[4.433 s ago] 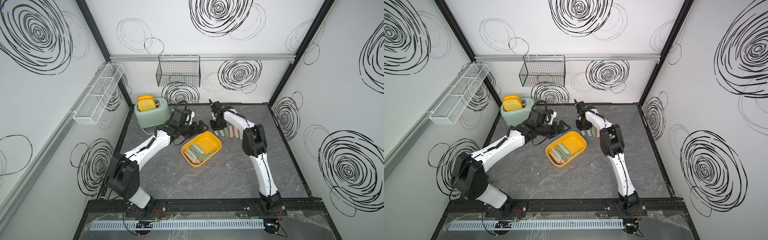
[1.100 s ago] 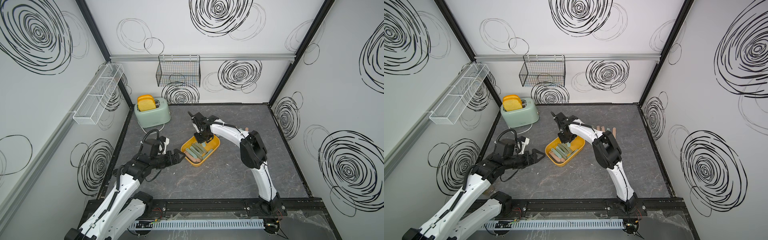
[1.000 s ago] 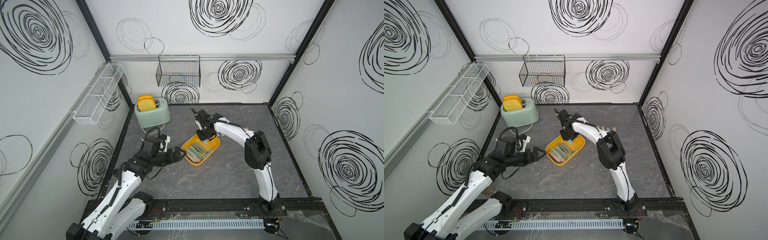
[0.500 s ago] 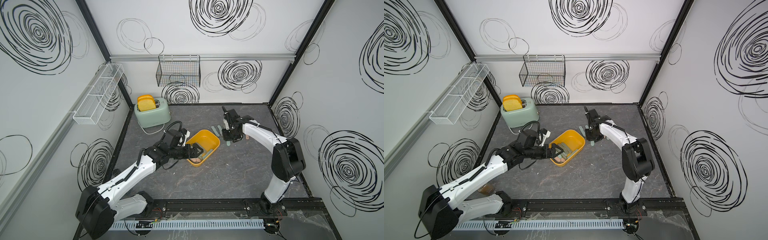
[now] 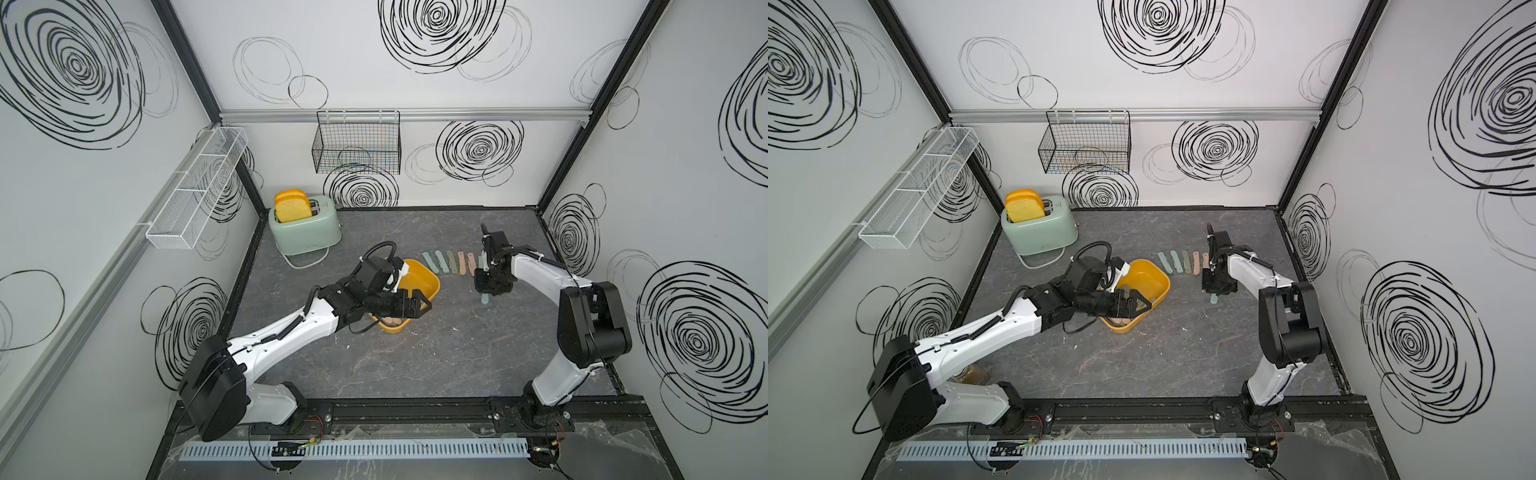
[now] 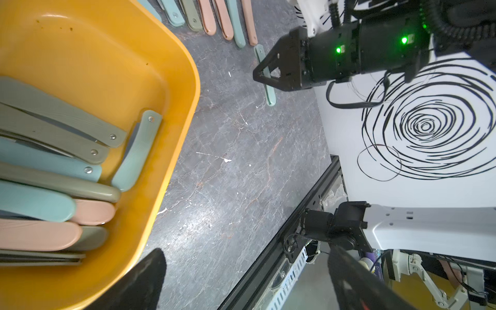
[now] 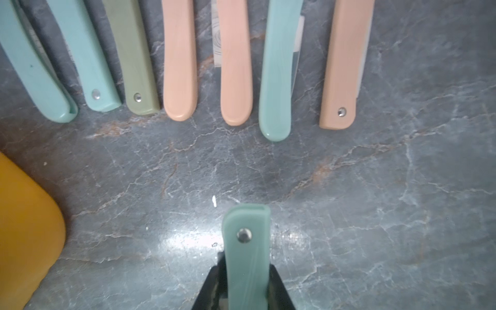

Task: Take the fruit knife out of the storage box
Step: Place the fruit knife at the center of the board.

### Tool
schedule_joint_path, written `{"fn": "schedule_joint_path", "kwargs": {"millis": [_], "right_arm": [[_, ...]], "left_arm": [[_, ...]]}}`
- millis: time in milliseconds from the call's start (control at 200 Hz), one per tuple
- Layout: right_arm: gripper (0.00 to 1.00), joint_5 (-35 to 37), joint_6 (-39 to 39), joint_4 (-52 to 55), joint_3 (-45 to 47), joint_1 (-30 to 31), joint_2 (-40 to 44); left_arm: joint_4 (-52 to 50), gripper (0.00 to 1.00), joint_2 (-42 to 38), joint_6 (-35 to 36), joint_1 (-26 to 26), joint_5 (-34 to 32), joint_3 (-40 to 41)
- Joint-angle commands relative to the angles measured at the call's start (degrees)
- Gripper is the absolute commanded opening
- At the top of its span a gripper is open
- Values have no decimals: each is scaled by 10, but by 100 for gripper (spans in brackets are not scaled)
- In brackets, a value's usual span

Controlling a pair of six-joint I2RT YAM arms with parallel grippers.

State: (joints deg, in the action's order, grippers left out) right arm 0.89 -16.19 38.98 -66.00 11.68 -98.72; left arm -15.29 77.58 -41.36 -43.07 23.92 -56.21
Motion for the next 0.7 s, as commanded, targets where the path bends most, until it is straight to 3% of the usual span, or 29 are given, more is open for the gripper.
{"fn": "schedule_joint_path", "kwargs": {"millis": [0, 310, 695], "right_arm": [[24, 25, 22, -19, 7, -11, -26], [24, 31, 39, -34, 0, -30, -72], [35, 34, 39, -25, -5, -31, -71]], "left_arm": [[23, 98, 7, 5, -11, -5, -25], [9, 98, 8, 15, -17, -2, -26], [4, 98, 6, 20, -10, 0, -23]]}}
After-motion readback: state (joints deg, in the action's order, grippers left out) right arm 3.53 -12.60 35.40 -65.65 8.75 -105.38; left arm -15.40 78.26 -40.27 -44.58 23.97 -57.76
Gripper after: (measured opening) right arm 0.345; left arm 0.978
